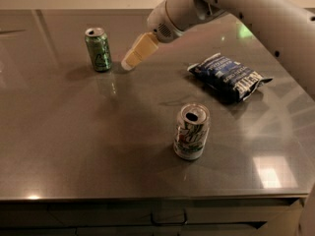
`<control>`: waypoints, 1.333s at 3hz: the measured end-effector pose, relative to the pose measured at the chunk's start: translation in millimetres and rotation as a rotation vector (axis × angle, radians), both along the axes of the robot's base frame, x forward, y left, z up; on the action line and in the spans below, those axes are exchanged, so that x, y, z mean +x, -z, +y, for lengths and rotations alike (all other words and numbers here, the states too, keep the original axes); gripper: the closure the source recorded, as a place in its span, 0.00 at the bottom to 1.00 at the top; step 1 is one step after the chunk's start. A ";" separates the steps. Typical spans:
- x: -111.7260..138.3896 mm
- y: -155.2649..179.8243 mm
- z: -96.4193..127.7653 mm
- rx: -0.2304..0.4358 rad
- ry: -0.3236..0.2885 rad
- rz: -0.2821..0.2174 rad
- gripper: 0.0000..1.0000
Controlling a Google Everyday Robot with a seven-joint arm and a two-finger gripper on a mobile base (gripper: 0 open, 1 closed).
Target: Pick green can
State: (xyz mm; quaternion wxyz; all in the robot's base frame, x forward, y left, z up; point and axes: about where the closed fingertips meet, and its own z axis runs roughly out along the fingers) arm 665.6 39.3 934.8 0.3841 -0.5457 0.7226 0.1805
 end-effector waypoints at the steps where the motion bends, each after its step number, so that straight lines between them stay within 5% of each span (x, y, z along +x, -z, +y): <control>1: 22.5 11.7 37.7 0.055 0.000 0.035 0.00; 4: 73.1 50.2 113.7 0.148 0.033 0.125 0.00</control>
Offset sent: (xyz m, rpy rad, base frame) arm 0.0680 0.1031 -0.0420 0.1462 0.1225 -0.0281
